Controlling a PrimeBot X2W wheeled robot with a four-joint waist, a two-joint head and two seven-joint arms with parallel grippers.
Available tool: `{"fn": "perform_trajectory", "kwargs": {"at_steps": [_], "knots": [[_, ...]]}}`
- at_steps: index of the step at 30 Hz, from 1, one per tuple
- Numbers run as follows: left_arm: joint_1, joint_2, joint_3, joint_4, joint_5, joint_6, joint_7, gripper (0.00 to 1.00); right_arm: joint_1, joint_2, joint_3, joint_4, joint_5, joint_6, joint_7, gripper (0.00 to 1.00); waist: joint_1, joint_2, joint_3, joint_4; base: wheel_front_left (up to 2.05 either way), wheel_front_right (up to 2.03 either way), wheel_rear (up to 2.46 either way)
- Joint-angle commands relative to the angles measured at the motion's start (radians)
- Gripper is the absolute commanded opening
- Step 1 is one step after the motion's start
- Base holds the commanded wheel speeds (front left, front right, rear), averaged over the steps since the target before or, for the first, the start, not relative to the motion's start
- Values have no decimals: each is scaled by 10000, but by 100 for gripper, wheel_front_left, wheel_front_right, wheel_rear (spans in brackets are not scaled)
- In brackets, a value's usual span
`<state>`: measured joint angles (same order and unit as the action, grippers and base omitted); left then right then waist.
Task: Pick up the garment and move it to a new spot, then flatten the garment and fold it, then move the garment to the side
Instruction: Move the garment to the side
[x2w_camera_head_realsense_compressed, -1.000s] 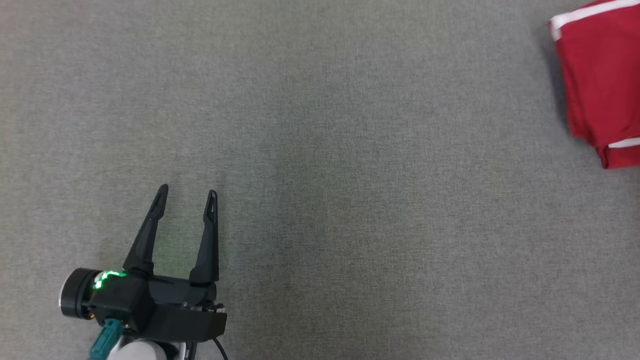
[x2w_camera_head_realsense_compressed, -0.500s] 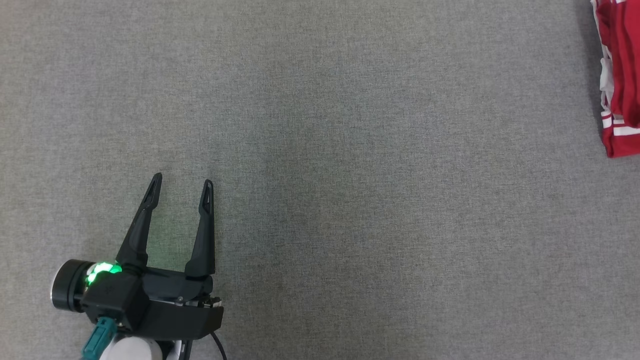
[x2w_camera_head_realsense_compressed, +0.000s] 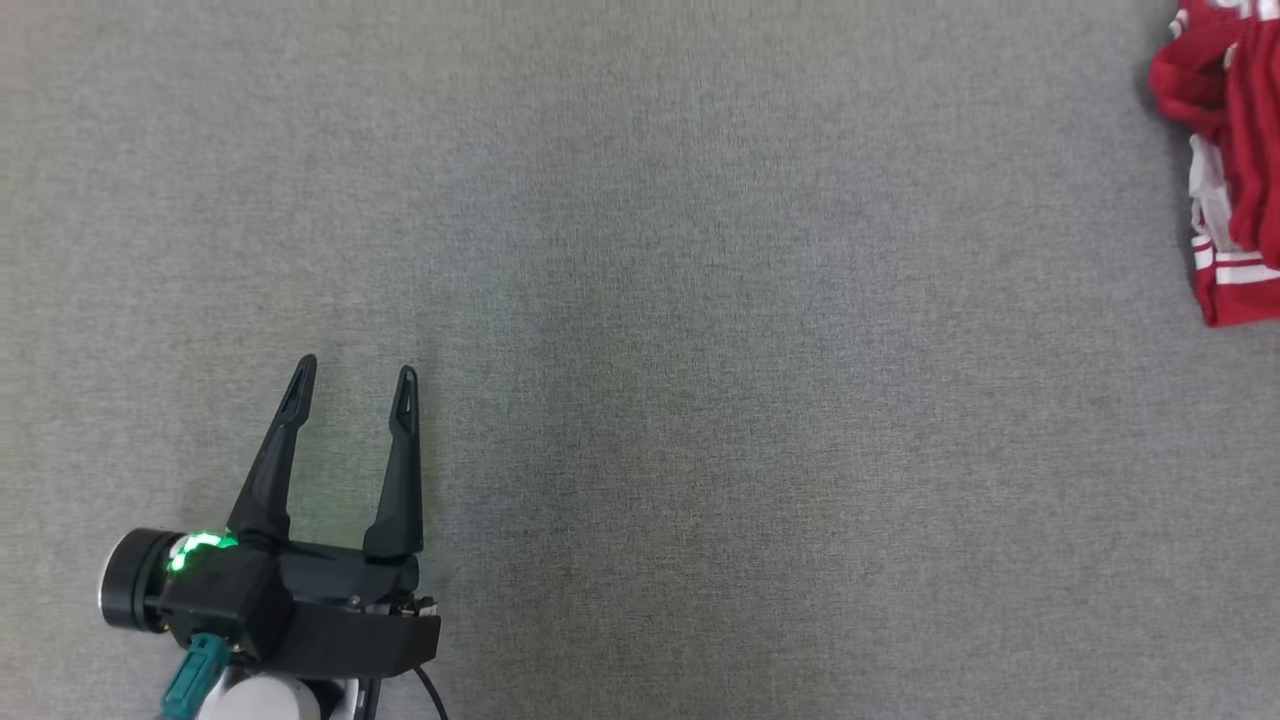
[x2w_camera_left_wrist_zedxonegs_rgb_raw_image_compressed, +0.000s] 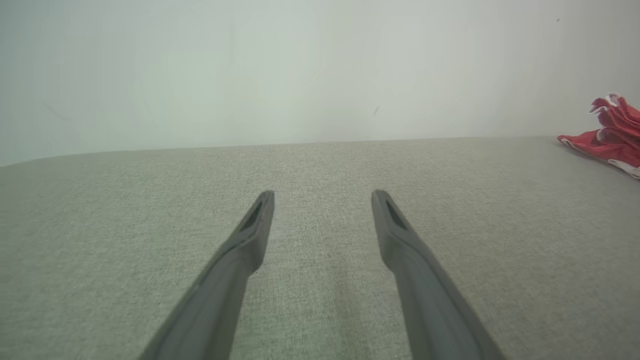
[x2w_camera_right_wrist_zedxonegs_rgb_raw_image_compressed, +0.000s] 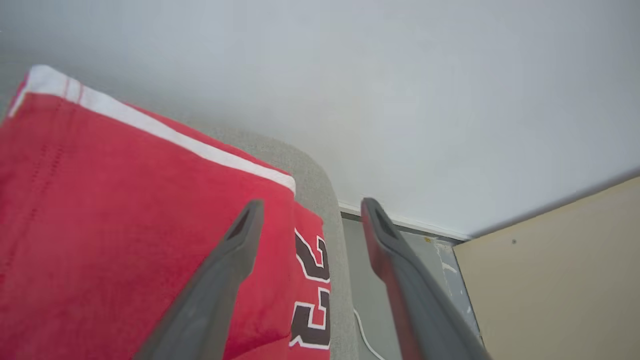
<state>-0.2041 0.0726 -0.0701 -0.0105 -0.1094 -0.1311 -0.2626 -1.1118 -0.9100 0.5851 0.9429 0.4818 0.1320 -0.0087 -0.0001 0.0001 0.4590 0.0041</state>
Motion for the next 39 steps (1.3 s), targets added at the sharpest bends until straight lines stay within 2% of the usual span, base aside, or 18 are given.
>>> {"fn": "perform_trajectory", "kwargs": {"at_steps": [1,8,13,17,22,29,33,39], "knots": [[113,-10,20,42,-30,10,-23,100,-118,42,-85,41,-85,-29,-133,100,1,-1,-195,33,0,0,0],[661,-133,257,307,-214,9,-23,100,628,1278,-1293,421,-79,-29,-2081,100,1,-1,-1242,83,0,0,0],[1169,-170,441,461,-216,11,-23,100,1632,2497,-2117,-40,-185,-29,-2545,100,1,-1,-2073,38,0,0,0],[1529,-188,593,509,-183,9,-23,100,2985,3189,-3103,-1641,-899,-29,-2561,100,1,-1,-2625,65,0,0,0],[1905,-205,709,552,-106,9,-23,100,5009,4379,-4463,-3901,-2000,-29,-2565,100,1,-1,-3138,176,0,0,0],[2334,-208,660,751,-76,9,-23,100,7961,6156,-5642,-6875,-3163,-28,-2566,100,1,-1,-3762,460,0,0,0],[2531,-216,691,839,-123,9,-23,100,9295,6890,-5808,-7853,-3434,-30,-2567,100,1,-1,-4062,535,0,0,0],[2752,-215,725,943,-149,11,-23,100,10557,7617,-6072,-8343,-3702,-28,-2569,100,1,-1,-4413,599,0,0,0]]}}
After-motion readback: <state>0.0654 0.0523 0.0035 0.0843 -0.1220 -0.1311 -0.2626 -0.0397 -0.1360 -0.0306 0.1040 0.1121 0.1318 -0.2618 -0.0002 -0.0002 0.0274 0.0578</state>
